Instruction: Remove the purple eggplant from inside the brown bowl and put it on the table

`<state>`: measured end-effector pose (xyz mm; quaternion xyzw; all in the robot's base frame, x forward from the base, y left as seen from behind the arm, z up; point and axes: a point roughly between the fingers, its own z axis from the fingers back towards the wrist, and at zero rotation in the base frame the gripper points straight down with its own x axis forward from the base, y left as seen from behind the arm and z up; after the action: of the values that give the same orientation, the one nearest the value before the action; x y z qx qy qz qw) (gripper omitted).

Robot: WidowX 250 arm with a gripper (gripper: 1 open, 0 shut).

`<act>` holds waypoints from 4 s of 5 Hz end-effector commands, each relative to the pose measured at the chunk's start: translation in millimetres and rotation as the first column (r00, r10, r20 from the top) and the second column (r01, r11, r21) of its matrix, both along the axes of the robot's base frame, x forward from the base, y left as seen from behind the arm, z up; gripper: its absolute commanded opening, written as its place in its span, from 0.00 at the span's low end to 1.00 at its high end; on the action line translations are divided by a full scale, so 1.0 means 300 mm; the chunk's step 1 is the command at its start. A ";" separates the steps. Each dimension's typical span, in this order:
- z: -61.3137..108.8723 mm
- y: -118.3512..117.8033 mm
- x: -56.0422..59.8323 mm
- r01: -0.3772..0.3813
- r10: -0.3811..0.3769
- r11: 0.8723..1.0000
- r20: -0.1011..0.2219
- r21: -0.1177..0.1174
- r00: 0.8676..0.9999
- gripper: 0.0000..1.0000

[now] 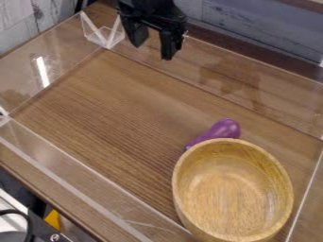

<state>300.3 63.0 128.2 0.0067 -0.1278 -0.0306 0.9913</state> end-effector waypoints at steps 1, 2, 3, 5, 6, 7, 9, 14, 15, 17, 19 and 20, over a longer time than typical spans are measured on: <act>0.021 -0.022 0.015 -0.019 0.018 1.000 0.051 0.009 0.999 1.00; 0.009 -0.067 0.013 -0.032 0.031 0.999 0.057 0.002 0.998 1.00; -0.005 -0.074 0.055 -0.034 0.034 0.999 0.077 0.008 0.996 1.00; 0.004 -0.032 0.084 -0.053 0.051 0.998 0.092 0.015 0.994 1.00; 0.030 0.007 0.076 -0.065 0.063 0.998 0.098 0.016 0.993 1.00; 0.031 0.017 0.064 -0.097 0.094 0.995 0.110 0.023 0.989 1.00; 0.020 -0.010 0.057 -0.072 0.069 0.997 0.129 0.019 0.989 1.00; -0.039 0.009 0.010 0.053 -0.052 0.998 0.083 -0.019 0.995 1.00; -0.079 0.009 0.022 0.084 -0.082 0.996 0.087 -0.018 0.993 1.00; -0.098 -0.009 0.091 0.085 -0.082 0.996 0.098 -0.028 0.992 1.00; -0.082 -0.029 0.143 0.036 -0.031 0.998 0.109 -0.050 0.994 1.00; -0.051 -0.054 0.157 0.016 -0.010 0.998 0.110 -0.058 0.994 1.00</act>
<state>340.8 46.3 95.1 -0.0305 -0.1562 -0.0275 0.9869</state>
